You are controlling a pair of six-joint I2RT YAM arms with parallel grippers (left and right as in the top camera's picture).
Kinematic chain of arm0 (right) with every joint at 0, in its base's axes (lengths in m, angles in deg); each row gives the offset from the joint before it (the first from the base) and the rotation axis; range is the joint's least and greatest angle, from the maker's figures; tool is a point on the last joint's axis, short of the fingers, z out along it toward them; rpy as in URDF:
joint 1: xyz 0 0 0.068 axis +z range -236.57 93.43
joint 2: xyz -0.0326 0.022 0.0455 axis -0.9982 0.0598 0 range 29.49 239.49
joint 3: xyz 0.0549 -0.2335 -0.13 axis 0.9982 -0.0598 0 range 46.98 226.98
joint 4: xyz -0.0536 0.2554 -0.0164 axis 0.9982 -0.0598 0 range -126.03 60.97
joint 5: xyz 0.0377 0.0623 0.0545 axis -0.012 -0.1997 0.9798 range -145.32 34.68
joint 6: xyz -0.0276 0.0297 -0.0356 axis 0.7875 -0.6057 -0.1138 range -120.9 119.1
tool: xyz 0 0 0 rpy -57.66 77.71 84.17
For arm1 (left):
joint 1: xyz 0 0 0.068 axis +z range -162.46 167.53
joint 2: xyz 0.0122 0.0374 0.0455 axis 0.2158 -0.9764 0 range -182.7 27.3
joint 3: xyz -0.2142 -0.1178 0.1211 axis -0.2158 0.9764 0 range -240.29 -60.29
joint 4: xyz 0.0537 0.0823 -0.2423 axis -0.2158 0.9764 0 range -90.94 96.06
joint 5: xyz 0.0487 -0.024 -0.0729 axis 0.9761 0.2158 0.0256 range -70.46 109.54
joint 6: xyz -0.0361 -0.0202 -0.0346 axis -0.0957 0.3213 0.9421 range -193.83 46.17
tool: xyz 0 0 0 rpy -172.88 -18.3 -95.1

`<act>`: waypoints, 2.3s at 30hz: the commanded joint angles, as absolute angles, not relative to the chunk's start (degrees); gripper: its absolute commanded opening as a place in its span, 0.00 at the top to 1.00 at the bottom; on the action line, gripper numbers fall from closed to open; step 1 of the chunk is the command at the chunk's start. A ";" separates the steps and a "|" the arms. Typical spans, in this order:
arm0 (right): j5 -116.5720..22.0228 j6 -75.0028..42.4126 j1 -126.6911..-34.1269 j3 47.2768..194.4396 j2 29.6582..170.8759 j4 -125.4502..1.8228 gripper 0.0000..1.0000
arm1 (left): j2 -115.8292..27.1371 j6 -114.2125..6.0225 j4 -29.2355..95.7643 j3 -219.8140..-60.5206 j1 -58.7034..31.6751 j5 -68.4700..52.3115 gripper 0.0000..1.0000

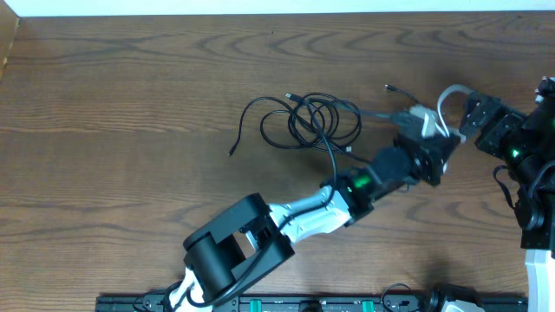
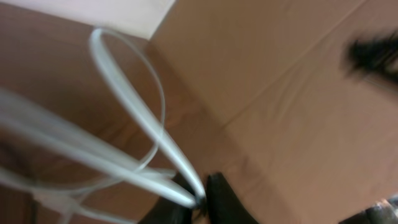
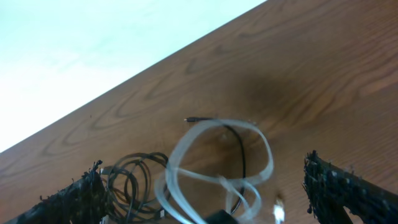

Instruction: Untangle cables

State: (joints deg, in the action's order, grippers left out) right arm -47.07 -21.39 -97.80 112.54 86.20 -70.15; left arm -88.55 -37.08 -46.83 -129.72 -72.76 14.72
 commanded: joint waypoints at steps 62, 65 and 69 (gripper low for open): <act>-45.25 -36.47 -96.59 112.54 124.23 -87.81 0.01 | -61.03 -66.32 33.36 -130.70 -49.70 30.80 0.03; -45.30 -37.08 -96.66 112.54 124.21 -86.81 0.01 | -61.03 -66.30 33.38 -130.70 -49.70 30.78 0.03; -44.77 -34.26 -97.10 112.67 122.66 -83.35 0.01 | -61.03 -66.30 33.82 -130.70 -49.72 30.78 0.03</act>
